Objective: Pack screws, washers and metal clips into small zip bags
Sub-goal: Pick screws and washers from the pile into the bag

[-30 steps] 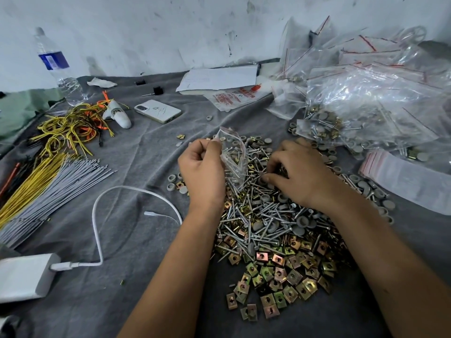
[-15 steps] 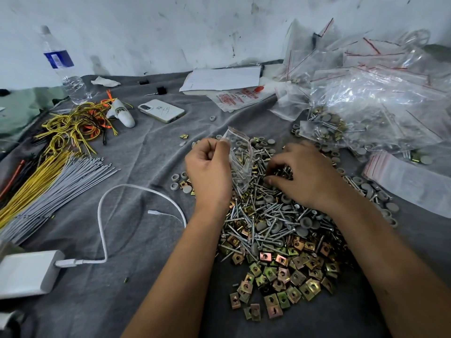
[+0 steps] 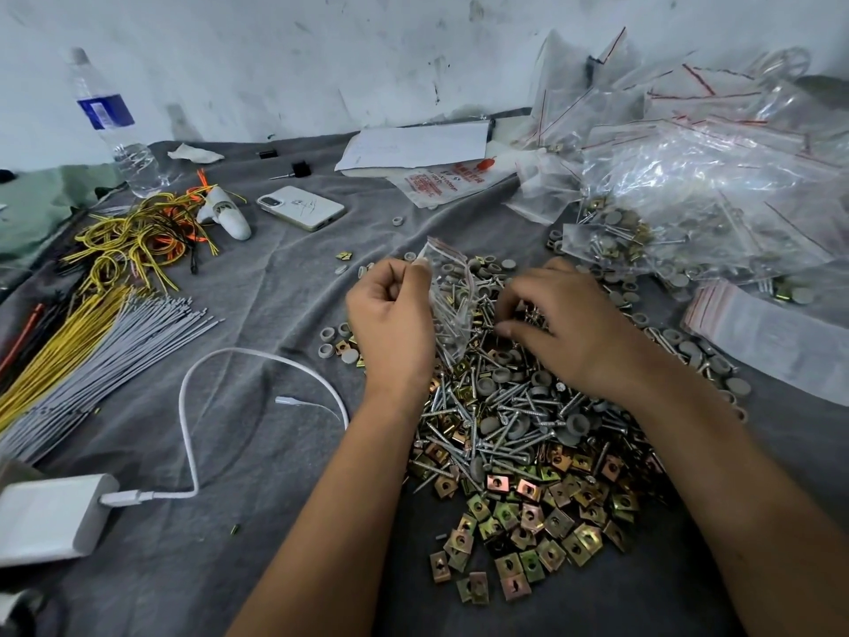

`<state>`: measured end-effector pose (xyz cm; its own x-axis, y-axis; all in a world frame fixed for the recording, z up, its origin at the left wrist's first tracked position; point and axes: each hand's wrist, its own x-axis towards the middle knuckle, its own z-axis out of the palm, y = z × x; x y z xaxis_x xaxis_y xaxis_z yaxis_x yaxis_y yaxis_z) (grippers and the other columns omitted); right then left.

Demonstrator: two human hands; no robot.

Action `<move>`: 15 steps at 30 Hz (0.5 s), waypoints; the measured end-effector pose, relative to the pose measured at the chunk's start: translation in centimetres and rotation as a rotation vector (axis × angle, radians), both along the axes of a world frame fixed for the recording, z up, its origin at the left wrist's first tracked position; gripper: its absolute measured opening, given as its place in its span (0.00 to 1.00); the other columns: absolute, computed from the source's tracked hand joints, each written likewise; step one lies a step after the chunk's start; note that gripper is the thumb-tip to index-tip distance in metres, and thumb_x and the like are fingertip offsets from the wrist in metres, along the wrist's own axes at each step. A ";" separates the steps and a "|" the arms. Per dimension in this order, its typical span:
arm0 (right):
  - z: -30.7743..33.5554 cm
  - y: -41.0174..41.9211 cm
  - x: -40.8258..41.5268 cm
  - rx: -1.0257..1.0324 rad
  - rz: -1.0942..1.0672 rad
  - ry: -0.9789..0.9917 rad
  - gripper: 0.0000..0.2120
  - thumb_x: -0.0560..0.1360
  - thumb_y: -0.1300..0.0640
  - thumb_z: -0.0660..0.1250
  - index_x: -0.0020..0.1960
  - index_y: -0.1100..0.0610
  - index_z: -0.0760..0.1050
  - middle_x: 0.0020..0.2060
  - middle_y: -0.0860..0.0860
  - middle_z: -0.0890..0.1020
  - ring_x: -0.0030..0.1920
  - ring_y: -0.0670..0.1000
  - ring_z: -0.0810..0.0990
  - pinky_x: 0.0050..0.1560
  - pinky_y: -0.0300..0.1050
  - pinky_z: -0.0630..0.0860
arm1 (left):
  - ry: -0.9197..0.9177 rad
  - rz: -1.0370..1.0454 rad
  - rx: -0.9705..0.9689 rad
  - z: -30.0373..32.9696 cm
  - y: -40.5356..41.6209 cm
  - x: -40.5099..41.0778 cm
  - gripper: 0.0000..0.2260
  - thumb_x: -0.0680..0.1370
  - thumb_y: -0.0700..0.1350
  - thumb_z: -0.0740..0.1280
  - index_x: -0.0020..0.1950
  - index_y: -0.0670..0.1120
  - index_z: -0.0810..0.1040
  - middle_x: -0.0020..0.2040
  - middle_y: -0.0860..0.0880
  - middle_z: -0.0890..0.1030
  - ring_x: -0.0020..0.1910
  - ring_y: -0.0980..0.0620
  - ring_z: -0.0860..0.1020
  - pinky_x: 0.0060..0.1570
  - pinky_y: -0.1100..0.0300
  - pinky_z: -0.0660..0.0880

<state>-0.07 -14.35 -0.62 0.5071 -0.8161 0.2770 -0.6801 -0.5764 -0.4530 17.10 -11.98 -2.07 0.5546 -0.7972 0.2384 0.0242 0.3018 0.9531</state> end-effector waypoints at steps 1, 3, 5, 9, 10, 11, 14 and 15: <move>0.1 0.0 0.0 0.013 -0.021 -0.114 0.04 0.78 0.54 0.71 0.49 0.47 0.76 0.48 0.43 0.79 0.52 0.45 0.75 0.52 0.40 0.72 | -0.009 0.001 -0.002 -0.1 0.0 0.0 0.16 0.75 0.45 0.67 0.28 0.50 0.70 0.28 0.50 0.66 0.32 0.48 0.62 0.35 0.52 0.61; 0.3 0.1 -0.2 0.021 -0.064 -0.313 0.04 0.79 0.57 0.70 0.51 0.49 0.78 0.46 0.44 0.82 0.48 0.43 0.81 0.45 0.31 0.74 | -0.050 -0.001 -0.018 -0.2 0.0 0.0 0.16 0.76 0.44 0.67 0.30 0.43 0.69 0.29 0.47 0.66 0.32 0.47 0.63 0.35 0.50 0.62; 0.5 0.3 -0.3 -0.018 -0.066 -0.438 0.05 0.78 0.59 0.71 0.53 0.51 0.80 0.45 0.42 0.82 0.46 0.39 0.82 0.45 0.27 0.75 | -0.123 -0.019 -0.038 -0.4 0.1 -0.2 0.17 0.78 0.42 0.68 0.33 0.37 0.67 0.29 0.44 0.67 0.31 0.47 0.64 0.33 0.50 0.63; 0.6 0.9 0.1 -0.126 0.027 -0.499 0.08 0.76 0.62 0.74 0.55 0.56 0.83 0.47 0.44 0.84 0.48 0.40 0.83 0.49 0.30 0.77 | -0.285 -0.085 -0.047 -0.3 0.3 -0.8 0.15 0.79 0.40 0.68 0.37 0.32 0.73 0.28 0.45 0.70 0.28 0.51 0.66 0.29 0.56 0.62; 0.6 0.9 0.2 -0.161 0.030 -0.473 0.09 0.75 0.62 0.76 0.54 0.57 0.84 0.46 0.44 0.84 0.47 0.39 0.83 0.49 0.29 0.77 | -0.300 -0.107 -0.046 -0.3 0.4 -0.9 0.14 0.79 0.41 0.67 0.38 0.32 0.73 0.29 0.44 0.71 0.29 0.50 0.67 0.29 0.55 0.63; 0.6 0.8 0.3 -0.195 0.022 -0.438 0.09 0.73 0.62 0.77 0.53 0.57 0.84 0.45 0.44 0.84 0.45 0.38 0.82 0.48 0.28 0.76 | -0.302 -0.127 -0.044 -0.2 0.4 -1.0 0.14 0.79 0.41 0.67 0.39 0.32 0.74 0.29 0.44 0.71 0.29 0.49 0.67 0.30 0.53 0.64; 0.5 0.6 0.4 -0.206 -0.004 -0.431 0.09 0.71 0.62 0.79 0.50 0.56 0.84 0.42 0.45 0.84 0.42 0.38 0.82 0.45 0.28 0.76 | -0.277 -0.141 -0.037 -0.3 0.4 -1.0 0.14 0.80 0.40 0.67 0.39 0.31 0.74 0.28 0.45 0.71 0.28 0.50 0.67 0.30 0.55 0.64; 0.5 0.7 0.3 -0.188 -0.005 -0.462 0.08 0.72 0.62 0.79 0.50 0.56 0.84 0.42 0.44 0.84 0.43 0.39 0.82 0.45 0.30 0.77 | -0.261 -0.140 -0.039 -0.3 0.4 -1.0 0.15 0.80 0.40 0.68 0.39 0.32 0.73 0.27 0.46 0.71 0.28 0.50 0.67 0.30 0.56 0.64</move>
